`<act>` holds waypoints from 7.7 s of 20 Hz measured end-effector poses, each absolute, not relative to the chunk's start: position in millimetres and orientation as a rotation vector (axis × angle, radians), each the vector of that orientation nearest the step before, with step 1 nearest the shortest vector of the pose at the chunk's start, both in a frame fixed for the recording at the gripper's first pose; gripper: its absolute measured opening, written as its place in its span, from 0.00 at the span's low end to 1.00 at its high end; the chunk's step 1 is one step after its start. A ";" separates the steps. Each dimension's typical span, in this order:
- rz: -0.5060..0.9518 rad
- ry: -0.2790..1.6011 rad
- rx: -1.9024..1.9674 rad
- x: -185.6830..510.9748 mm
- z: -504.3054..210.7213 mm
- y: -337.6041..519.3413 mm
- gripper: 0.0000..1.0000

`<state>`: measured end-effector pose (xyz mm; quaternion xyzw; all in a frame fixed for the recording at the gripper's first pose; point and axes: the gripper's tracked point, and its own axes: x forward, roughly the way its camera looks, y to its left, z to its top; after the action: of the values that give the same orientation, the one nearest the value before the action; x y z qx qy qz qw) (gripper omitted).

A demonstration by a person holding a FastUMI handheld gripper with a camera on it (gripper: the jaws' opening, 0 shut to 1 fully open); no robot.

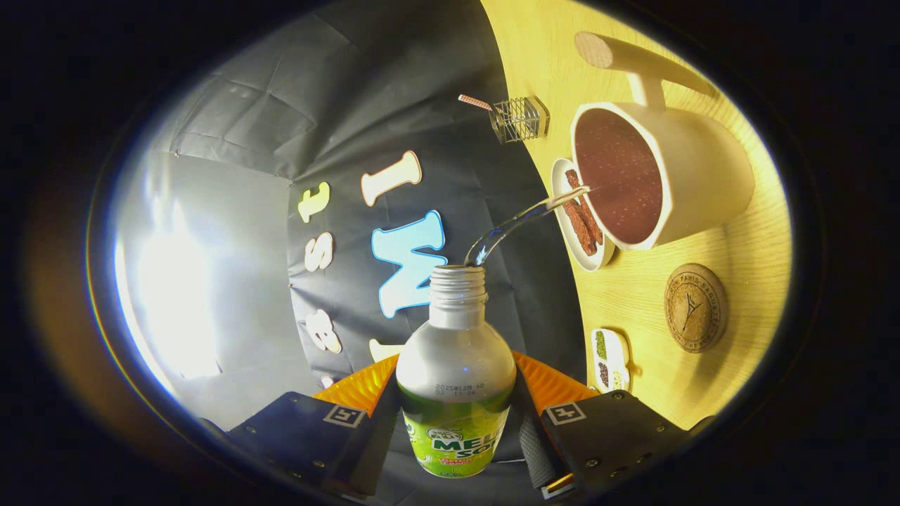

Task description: Take the bottle from table, then pour the juice into the cup, finally place the bottle on the coaster

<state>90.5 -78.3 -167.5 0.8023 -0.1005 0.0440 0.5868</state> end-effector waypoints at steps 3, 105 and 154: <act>0.118 -0.247 1.883 92.0 -160.7 -78.0 0.77; -0.088 -0.536 2.354 102.9 -136.2 -142.5 0.78; -0.178 0.127 0.083 99.0 -145.9 -56.1 0.78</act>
<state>99.0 -56.1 -145.9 0.0413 0.0635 -0.0886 0.9932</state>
